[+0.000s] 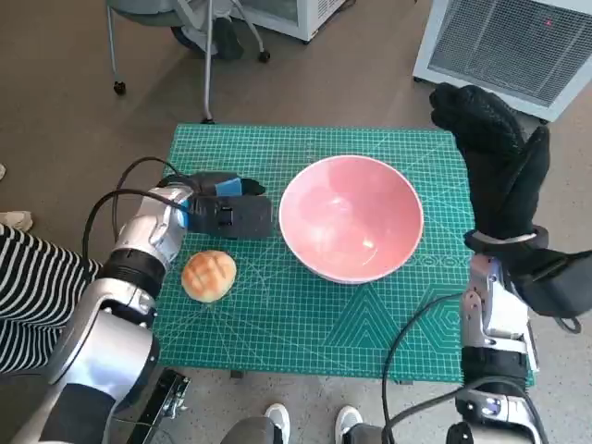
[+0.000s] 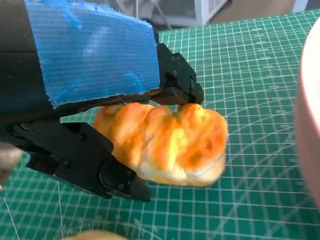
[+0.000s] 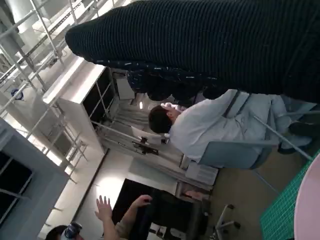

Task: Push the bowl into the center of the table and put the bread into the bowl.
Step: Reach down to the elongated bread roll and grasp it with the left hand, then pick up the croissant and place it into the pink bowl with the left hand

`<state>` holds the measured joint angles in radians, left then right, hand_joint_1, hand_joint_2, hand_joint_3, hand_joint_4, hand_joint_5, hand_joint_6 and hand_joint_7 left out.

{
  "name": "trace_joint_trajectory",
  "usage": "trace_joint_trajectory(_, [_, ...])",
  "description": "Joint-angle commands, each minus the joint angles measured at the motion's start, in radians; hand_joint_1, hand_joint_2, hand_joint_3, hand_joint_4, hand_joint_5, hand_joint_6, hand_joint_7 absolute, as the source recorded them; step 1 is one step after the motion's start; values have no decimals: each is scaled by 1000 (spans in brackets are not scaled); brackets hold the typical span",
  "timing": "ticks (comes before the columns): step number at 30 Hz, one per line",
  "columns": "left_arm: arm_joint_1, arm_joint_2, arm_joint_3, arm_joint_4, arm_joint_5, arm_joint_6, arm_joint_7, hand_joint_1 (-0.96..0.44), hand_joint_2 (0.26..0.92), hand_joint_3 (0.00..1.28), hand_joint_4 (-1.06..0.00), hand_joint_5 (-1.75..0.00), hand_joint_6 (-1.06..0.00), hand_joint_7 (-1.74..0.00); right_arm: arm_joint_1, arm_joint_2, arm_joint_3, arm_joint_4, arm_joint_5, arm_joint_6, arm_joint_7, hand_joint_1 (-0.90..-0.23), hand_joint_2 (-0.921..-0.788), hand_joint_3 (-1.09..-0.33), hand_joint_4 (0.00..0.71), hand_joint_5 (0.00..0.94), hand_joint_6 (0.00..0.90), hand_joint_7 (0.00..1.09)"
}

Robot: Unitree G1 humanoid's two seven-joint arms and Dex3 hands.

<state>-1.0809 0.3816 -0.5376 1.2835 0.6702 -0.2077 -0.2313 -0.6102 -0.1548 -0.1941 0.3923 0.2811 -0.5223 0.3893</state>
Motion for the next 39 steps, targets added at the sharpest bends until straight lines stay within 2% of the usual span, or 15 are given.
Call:
trace_joint_trajectory(1, [22,0,-20,19,21,-13,19,-25,875,21,-756,-152,-729,-134,24,0,-1,1,8,20,-4,-740,-921,-632,181,1,145,330])
trace_joint_trajectory(6, [21,0,-25,23,18,-15,24,-21,883,17,-783,-161,-749,-147,24,0,-2,0,8,21,-4,-740,-921,-632,181,1,144,331])
trace_joint_trajectory(7, [24,8,-27,23,21,-32,45,-20,883,17,-784,-161,-749,-148,23,-1,-2,4,8,20,-3,-740,-921,-632,181,1,144,331])
trace_joint_trajectory(8, [27,14,-29,24,23,-45,61,-13,897,37,-750,-527,-700,-511,22,-1,-2,8,8,18,-2,-741,-921,-631,182,1,142,331])
trace_joint_trajectory(9, [28,19,-30,24,24,-57,74,-8,905,59,-717,-775,-656,-756,21,-1,-2,10,8,18,-1,-741,-921,-631,182,1,141,330])
trace_joint_trajectory(10, [28,22,-31,25,25,-65,82,-5,911,74,-697,-933,-628,-913,20,-1,-2,12,9,17,0,-741,-921,-631,182,1,140,330])
trace_joint_trajectory(14, [25,29,-31,28,24,-83,96,-1,918,84,-679,-1125,-599,-1118,18,-1,-2,15,9,19,1,-741,-921,-631,181,1,138,330])
trace_joint_trajectory(23, [9,47,-6,23,3,-103,106,1,920,85,-682,-1183,-590,-1186,20,-1,-3,15,13,17,5,-743,-921,-631,182,1,137,332])
trace_joint_trajectory(33, [-23,80,62,-24,-48,-150,97,1,920,70,-706,-1141,-598,-1199,18,-2,-4,19,21,18,12,-745,-921,-630,181,0,136,335])
trace_joint_trajectory(39, [-37,118,117,-107,-89,-214,98,1,920,59,-727,-1122,-604,-1190,18,-4,-3,24,29,14,18,-744,-921,-629,177,0,135,337])
